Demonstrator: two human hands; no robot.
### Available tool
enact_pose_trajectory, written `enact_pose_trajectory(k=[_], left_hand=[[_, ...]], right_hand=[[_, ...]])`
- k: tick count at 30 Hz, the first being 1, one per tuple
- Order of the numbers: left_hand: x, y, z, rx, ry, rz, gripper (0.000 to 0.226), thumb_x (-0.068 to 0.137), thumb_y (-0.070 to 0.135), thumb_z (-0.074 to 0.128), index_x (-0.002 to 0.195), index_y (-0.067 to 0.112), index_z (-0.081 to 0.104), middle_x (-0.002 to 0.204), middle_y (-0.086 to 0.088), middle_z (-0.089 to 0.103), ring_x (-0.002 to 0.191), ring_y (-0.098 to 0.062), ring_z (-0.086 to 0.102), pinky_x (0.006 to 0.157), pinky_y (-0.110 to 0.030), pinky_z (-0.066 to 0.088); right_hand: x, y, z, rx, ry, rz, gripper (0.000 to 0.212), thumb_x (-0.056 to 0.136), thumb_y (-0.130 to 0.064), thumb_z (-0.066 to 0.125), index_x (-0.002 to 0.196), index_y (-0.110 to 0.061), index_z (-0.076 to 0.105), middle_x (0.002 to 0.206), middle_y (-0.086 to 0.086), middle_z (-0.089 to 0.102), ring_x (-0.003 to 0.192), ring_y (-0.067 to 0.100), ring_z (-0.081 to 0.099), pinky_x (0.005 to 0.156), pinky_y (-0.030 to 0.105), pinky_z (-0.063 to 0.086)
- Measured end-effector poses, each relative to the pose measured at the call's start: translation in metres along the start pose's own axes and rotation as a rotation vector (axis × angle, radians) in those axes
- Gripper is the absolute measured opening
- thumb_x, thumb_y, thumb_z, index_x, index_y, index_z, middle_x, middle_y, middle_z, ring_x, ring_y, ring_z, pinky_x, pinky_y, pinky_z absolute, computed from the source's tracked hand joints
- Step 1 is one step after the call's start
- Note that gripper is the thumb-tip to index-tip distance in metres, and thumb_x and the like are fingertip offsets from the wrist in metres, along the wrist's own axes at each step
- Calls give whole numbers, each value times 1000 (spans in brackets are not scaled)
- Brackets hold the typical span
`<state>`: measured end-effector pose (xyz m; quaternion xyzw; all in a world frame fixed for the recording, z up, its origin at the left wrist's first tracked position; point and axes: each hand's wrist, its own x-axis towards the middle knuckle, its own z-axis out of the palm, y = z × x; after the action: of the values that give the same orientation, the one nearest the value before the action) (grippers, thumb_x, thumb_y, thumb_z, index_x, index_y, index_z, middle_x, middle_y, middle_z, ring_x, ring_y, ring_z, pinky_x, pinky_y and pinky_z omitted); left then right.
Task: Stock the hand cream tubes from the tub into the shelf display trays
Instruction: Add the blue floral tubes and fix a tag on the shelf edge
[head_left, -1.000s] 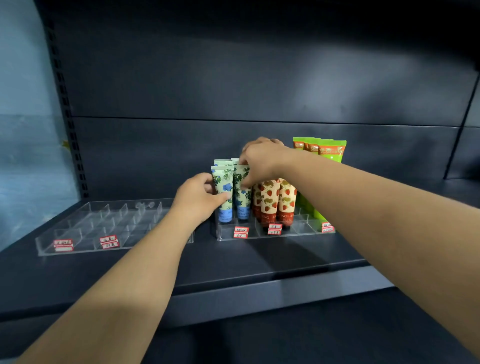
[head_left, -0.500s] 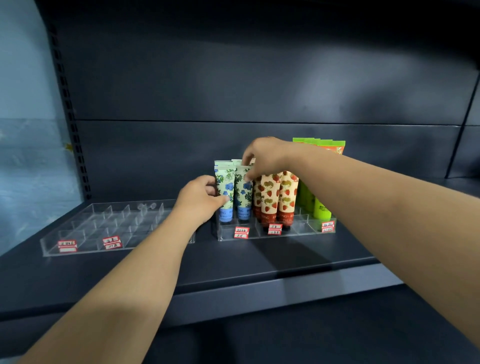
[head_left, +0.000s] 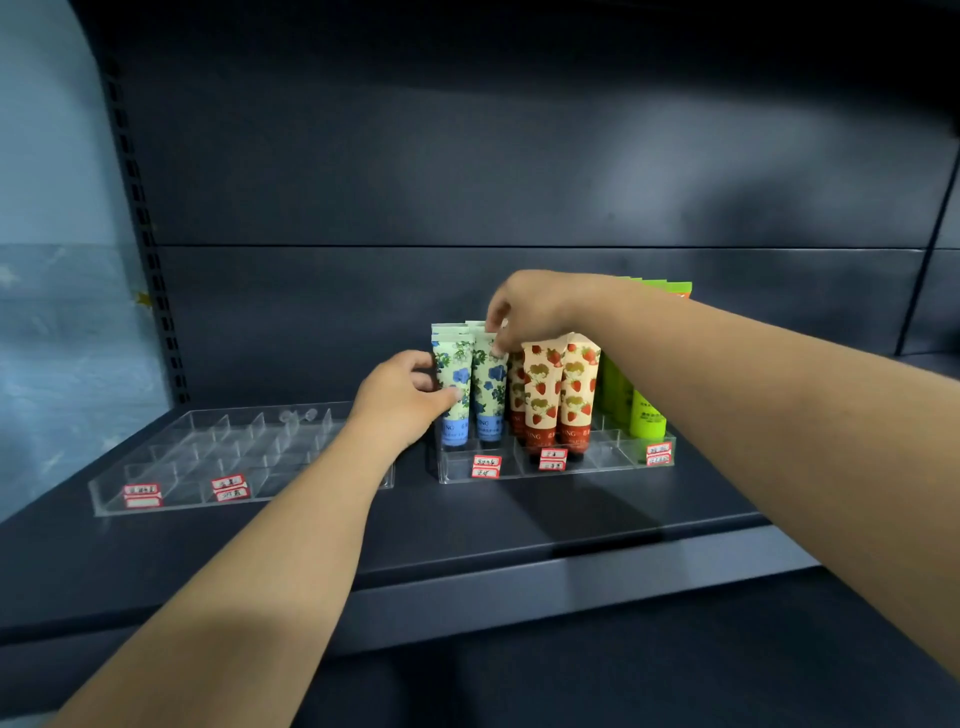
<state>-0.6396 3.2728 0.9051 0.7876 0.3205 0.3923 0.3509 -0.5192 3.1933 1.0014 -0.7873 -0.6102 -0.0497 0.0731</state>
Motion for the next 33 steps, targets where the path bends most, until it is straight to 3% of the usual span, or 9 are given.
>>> enact_pose_trajectory(k=[3,8,13,16,19,20,24,33], left_hand=[[-2,2,-2,2,33,-15,45,81,23,69,121,13,54,98,1,62,91,-14,57,76,-24,39],[-17,16,-13,46,158,0,35,86,30,62,117,16,56,100,5,63,91,-9,55,76,-22,35],[-61,42,-29,196,374,261,27,87,25,58,112,15,60,104,1,66,103,-19,59,88,-28,42],[-105,51,-25,396,434,487,23,88,25,56,106,13,63,99,-1,68,98,-24,59,79,-26,37],[-151,47,-11,440,416,598,26,84,28,48,93,10,66,84,-2,69,87,-16,54,74,-23,36],[-166,40,-5,448,402,608,28,83,28,47,91,10,66,81,-2,69,86,-14,51,75,-25,37],[-225,12,25,488,306,611,25,84,26,50,88,7,67,75,-1,68,82,-21,59,73,-35,48],[-346,-64,95,543,-17,368,24,84,24,51,84,5,66,70,-4,66,69,-26,63,63,-33,51]], right_hand=[[-2,2,-4,-19,95,-10,36,88,-27,60,121,-15,56,127,2,54,112,19,50,81,24,35],[-30,2,-13,-82,290,-26,38,89,-31,56,124,-17,55,130,7,51,119,25,47,98,35,41],[-89,-6,0,-31,521,-129,31,90,-31,52,117,-17,58,123,4,56,114,22,49,96,35,41],[-123,-10,26,-43,633,-170,27,89,-28,53,110,-13,62,113,5,63,106,27,54,87,39,46],[-159,-8,57,-24,818,-249,25,78,-25,52,85,-8,69,82,9,71,76,32,65,63,39,55],[-171,-5,69,1,846,-264,27,76,-25,50,83,-8,69,79,8,71,73,32,65,61,38,55],[-223,3,130,107,787,-282,26,79,-23,53,88,-4,69,81,8,70,75,29,66,65,38,55],[-323,22,273,257,472,-173,25,79,-23,52,85,-6,69,80,6,70,74,28,67,65,35,55]])
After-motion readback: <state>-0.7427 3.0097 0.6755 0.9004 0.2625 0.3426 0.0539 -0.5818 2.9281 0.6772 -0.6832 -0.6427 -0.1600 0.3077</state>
